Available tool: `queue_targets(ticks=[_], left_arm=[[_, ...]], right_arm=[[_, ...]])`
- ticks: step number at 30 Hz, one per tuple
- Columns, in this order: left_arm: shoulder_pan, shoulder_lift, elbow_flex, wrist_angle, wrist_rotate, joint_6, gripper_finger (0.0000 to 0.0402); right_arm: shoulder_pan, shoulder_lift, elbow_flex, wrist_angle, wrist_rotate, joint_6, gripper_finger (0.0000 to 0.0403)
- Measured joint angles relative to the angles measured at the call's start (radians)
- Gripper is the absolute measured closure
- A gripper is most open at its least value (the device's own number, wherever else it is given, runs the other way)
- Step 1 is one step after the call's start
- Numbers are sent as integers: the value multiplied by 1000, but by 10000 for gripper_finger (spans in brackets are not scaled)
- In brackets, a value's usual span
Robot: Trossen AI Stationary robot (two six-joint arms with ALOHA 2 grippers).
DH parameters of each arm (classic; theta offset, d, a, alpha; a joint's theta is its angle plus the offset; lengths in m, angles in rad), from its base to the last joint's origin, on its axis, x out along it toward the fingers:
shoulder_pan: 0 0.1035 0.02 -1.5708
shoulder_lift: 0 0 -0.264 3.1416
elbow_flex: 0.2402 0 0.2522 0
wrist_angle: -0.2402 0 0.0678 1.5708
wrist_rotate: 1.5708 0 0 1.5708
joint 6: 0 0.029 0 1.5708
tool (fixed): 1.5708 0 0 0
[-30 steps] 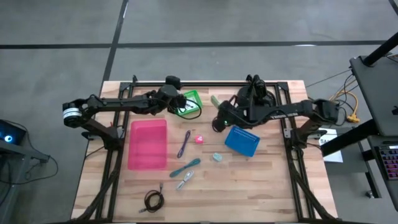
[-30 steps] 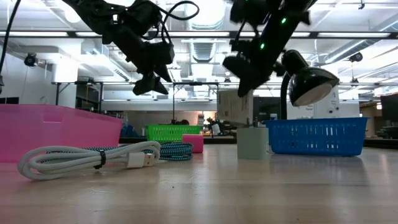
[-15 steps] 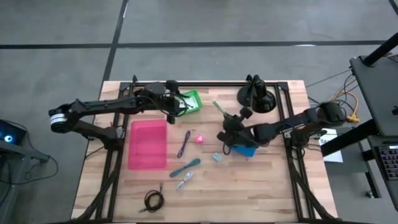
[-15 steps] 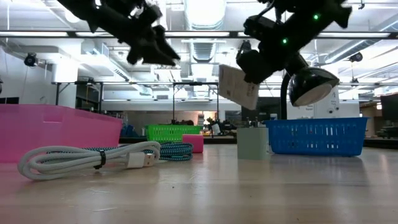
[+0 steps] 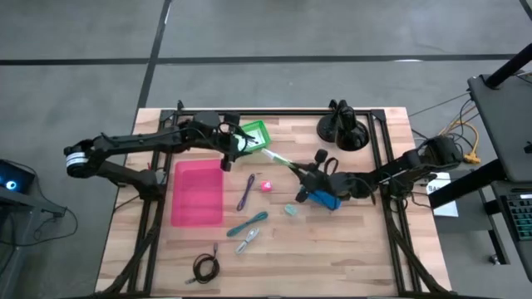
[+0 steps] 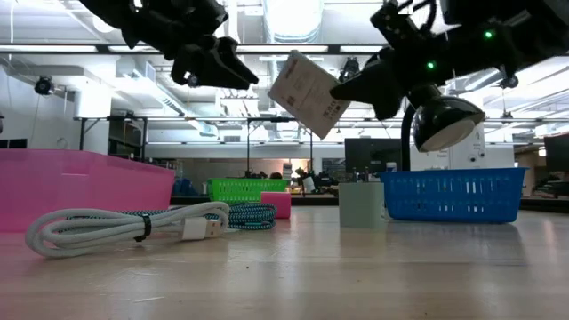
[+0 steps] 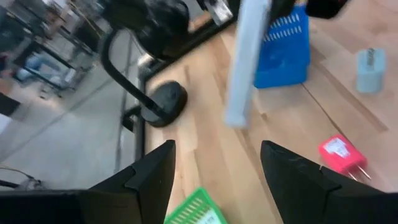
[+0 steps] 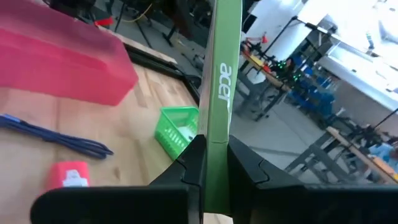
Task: Pick and place items into bin
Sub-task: Put the card reader box into the green bin
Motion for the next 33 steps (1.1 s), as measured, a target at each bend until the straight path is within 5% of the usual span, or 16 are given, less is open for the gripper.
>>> queue_targets(ticks=[9,33], left_arm=[[-11,90,2,73,2,2,182],[-62,231,30,249,6,66,182]], right_arm=[[-17,2,-28,45,-76,-100,379],[-80,2,-29,-15,-82,-128,379]])
